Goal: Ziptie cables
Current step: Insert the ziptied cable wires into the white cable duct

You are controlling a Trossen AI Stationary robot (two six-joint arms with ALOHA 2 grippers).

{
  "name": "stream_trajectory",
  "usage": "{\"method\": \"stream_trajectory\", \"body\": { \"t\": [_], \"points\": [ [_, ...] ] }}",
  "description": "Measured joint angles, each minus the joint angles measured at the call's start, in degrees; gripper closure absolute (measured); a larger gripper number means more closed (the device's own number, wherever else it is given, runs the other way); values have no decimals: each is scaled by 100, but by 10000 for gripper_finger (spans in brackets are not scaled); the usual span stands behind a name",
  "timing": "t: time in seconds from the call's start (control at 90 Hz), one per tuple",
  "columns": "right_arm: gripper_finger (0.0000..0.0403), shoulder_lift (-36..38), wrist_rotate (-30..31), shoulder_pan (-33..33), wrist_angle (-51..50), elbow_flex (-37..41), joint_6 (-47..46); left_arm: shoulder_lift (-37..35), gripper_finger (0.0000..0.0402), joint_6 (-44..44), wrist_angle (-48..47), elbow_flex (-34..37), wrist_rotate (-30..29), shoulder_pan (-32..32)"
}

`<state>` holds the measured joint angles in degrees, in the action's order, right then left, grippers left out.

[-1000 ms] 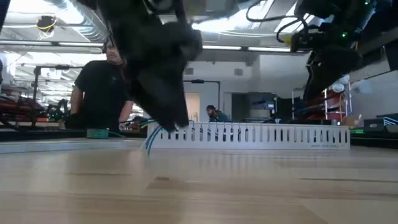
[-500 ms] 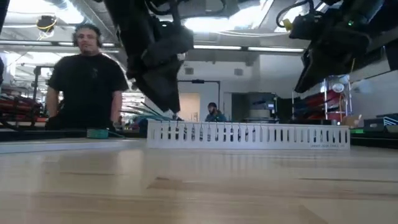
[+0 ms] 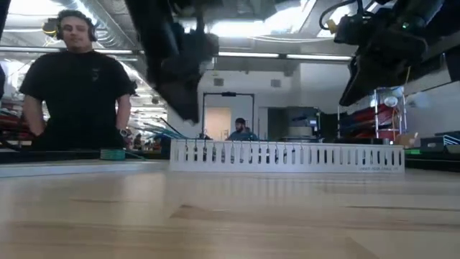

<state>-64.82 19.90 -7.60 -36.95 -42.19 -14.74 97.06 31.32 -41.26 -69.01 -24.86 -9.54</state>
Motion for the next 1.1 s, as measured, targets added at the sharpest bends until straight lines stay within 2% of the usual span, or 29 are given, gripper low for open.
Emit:
{"method": "stream_trajectory", "body": {
  "t": [0.122, 0.211, 0.478, 0.733, 0.844, 0.944, 1.1],
  "points": [
    [261, 0, -2, -2, 2, 0, 0, 54, 164, 81, -10, 101, 508, -76],
    [261, 0, -1, 0, 0, 0, 0, 147, 164, 77, -116, 221, 558, -158],
    [261, 0, -2, 0, 3, 0, 0, 225, 164, 254, -650, 304, -284, -44],
    [261, 0, -4, -1, 3, -2, -32, 243, 164, 94, -551, 328, -290, 175],
    [261, 0, -2, 0, -25, -2, -21, 254, 164, 6, -681, 374, -102, 124],
    [261, 13, -2, 9, -50, -2, 70, 42, 164, 154, -797, 200, -120, 21],
    [261, -22, 213, 11, -37, -2, 357, -373, 164, 103, -423, 34, -421, -138]
  ]
}}
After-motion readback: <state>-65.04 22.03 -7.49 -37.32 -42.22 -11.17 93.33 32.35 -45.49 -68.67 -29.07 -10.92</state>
